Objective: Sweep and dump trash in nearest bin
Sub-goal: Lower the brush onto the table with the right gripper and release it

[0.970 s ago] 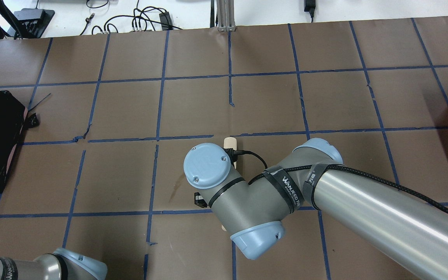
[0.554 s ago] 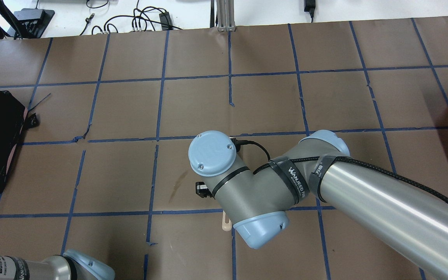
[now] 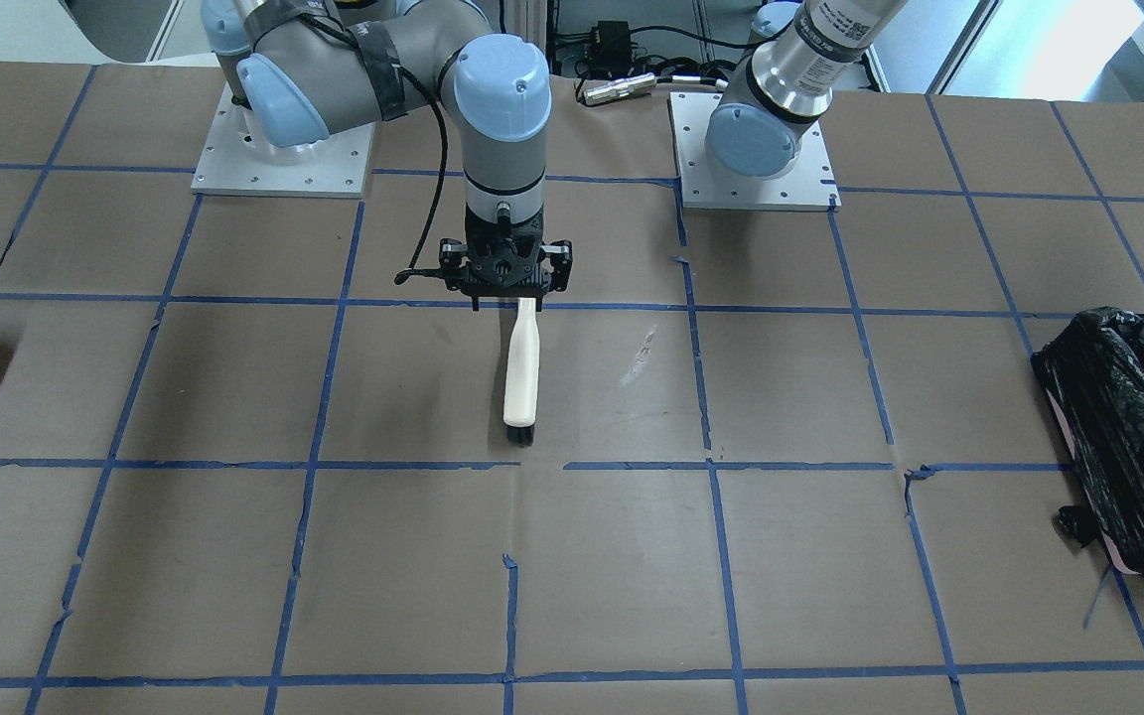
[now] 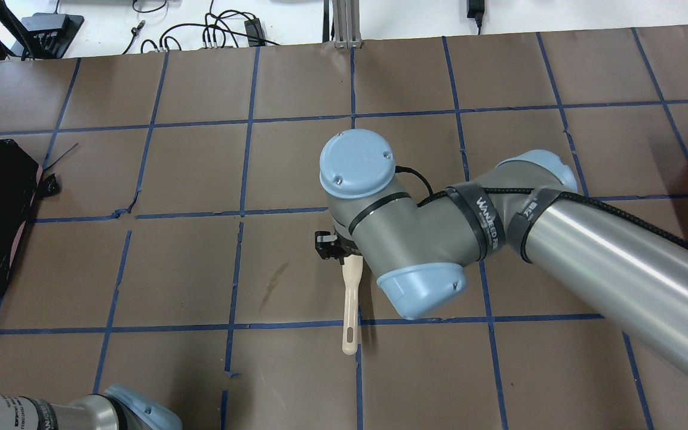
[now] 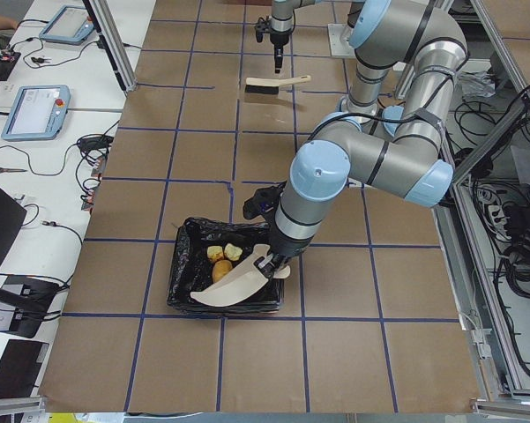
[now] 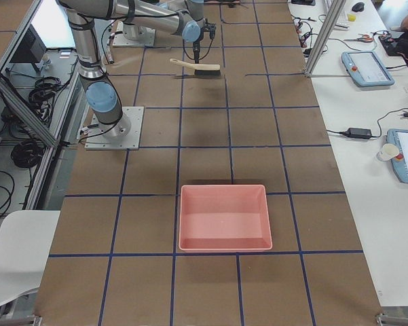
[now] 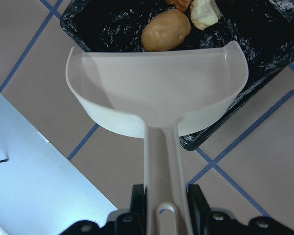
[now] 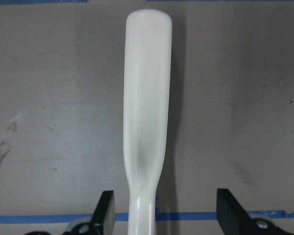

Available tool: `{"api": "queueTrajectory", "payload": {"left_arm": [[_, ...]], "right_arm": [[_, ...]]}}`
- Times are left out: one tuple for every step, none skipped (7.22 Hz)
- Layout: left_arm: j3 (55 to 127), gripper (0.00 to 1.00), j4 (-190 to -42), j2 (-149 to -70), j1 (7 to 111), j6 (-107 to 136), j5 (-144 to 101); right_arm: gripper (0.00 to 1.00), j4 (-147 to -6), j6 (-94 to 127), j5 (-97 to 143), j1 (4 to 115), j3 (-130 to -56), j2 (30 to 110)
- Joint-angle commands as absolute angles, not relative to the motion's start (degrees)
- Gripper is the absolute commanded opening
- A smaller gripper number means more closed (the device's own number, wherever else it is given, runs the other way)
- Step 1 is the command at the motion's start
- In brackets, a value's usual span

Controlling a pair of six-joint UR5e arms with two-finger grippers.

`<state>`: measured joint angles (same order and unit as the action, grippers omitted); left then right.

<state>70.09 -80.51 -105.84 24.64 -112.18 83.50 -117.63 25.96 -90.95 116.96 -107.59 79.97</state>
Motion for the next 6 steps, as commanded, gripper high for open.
{"api": "queueTrajectory", "payload": {"left_arm": [[69.5, 0.07, -82.8, -103.1, 23.7, -112.2, 79.3], [69.5, 0.07, -84.4, -101.5, 23.7, -111.6, 77.5], [69.6, 0.07, -87.1, -99.7, 23.9, -110.3, 76.0], [70.7, 0.07, -88.0, -98.6, 25.0, -107.2, 75.2], [71.7, 0.07, -89.9, -98.7, 27.7, -104.5, 73.8], [73.2, 0.07, -89.9, -97.7, 32.6, -99.6, 73.7]], "right_arm": [[0.78, -105.2, 22.0, -90.5, 112.8, -98.3, 80.3], [0.78, -102.2, 19.2, -90.6, 111.5, -95.4, 80.6], [0.78, -98.6, 16.6, -90.9, 109.3, -92.8, 81.0], [0.80, -95.9, 15.0, -90.9, 107.4, -92.0, 81.6], [0.83, -94.1, 7.2, -91.1, 104.4, -91.8, 83.6], [0.88, -93.3, 4.3, -90.7, 99.8, -91.8, 86.5]]}}
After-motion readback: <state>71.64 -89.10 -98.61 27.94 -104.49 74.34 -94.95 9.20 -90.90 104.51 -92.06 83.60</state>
